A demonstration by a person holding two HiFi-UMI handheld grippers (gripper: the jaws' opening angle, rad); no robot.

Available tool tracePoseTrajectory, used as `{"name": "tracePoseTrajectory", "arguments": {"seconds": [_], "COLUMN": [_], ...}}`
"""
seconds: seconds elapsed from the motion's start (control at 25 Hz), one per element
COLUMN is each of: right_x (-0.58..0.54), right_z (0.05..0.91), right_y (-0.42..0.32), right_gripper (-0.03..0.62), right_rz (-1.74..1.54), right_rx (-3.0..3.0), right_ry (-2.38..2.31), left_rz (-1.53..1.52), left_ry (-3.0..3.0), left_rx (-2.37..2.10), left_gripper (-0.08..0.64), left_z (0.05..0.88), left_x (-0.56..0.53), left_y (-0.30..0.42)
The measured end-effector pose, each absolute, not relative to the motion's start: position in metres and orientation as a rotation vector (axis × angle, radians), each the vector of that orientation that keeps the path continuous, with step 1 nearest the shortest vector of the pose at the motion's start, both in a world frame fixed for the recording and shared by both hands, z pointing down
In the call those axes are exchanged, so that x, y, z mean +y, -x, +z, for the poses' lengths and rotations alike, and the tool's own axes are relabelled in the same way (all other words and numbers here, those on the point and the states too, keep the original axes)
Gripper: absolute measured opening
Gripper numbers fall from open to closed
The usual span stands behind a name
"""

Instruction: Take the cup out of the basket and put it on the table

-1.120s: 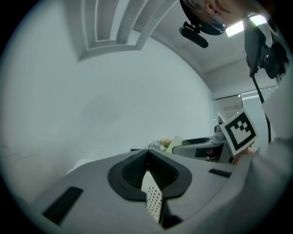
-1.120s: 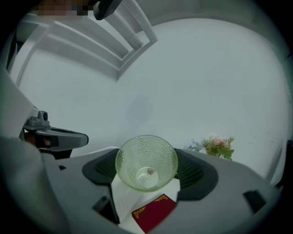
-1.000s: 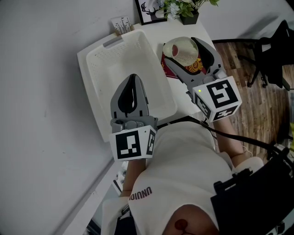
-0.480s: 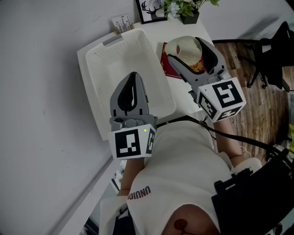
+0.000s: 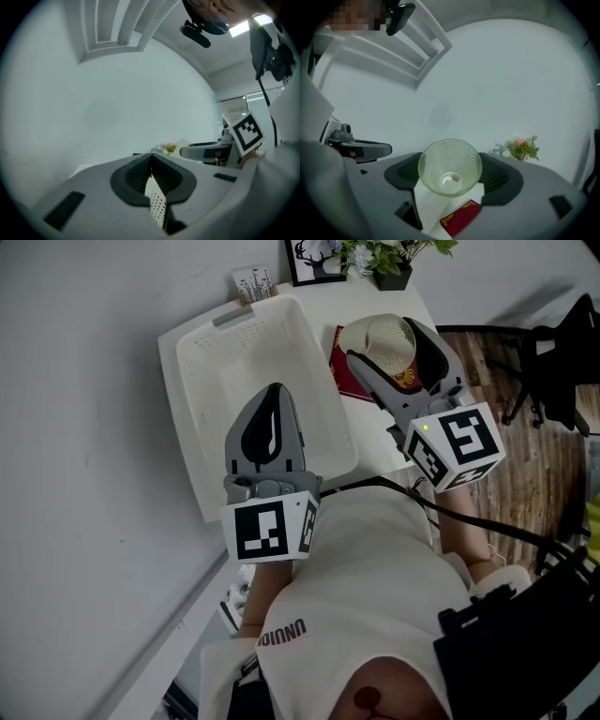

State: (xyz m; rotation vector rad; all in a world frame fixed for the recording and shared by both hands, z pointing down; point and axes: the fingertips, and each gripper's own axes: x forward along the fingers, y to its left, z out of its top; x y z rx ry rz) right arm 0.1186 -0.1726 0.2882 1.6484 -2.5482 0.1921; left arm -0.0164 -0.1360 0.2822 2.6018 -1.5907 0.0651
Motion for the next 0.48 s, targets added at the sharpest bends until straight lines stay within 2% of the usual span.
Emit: {"name": "tracePoseTrajectory", "arguments": {"seconds": [0.48], "right_x": [-0.1741], "right_z": [0.2845], "right_y": [-0.1136], "right_gripper": [0.400], "right_rz": [0.169], "right_rx": [-2.570], "right_ry": [-1.618], "left_rz": [0.055], "left_ry": [-2.598], "left_rx": [-1.596], "left_gripper": [0.015], "left_z": [0.2821], "left_x": [-0.1374], "left_y": [0.0170]}}
